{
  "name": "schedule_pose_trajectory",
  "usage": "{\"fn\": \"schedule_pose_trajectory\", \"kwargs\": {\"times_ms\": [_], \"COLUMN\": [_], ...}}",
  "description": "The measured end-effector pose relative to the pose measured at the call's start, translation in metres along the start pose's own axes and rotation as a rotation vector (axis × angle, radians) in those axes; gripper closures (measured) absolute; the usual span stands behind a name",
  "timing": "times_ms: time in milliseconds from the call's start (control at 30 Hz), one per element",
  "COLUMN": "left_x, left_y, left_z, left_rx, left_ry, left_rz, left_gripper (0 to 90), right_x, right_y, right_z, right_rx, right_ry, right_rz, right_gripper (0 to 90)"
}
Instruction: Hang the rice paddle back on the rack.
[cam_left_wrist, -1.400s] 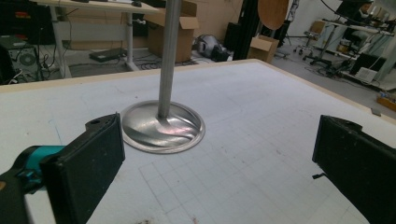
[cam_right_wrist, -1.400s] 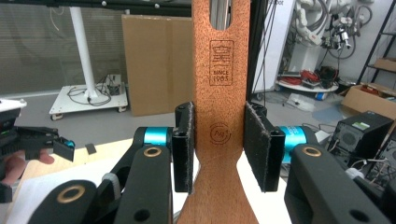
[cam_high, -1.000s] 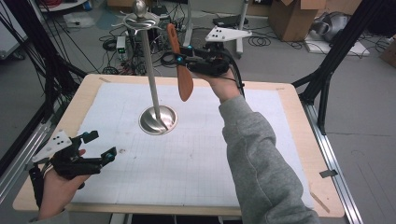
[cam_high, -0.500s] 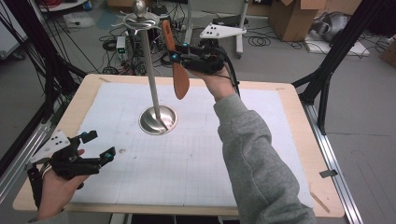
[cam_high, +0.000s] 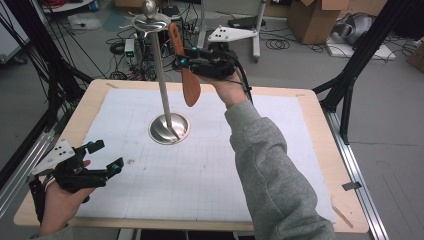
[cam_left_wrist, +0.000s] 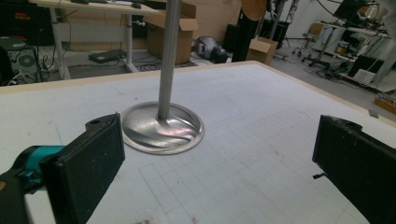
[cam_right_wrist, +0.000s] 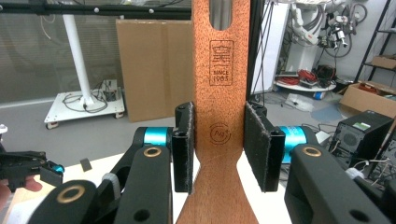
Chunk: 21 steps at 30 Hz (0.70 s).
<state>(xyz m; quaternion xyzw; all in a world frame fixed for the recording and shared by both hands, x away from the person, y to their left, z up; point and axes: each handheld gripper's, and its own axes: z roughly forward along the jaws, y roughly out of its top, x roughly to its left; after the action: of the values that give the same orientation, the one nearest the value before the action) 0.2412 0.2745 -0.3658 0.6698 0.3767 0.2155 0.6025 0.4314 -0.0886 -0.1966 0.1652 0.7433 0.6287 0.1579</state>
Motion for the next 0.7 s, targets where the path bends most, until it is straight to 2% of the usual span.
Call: {"fn": "schedule_pose_trajectory", "kwargs": {"times_ms": [700], "left_x": [0.002], "left_y": [-0.0022], "left_z": [0.0007], "left_rx": [0.006], "left_ry": [-0.005], "left_rz": [-0.004], "left_gripper": [2.7], "right_x": [0.0028], "right_y": [-0.004], "right_z": [0.0093], "right_rx": [-0.014], "right_ry": [-0.025], "right_rz": [0.009], "right_gripper": [65.5]}}
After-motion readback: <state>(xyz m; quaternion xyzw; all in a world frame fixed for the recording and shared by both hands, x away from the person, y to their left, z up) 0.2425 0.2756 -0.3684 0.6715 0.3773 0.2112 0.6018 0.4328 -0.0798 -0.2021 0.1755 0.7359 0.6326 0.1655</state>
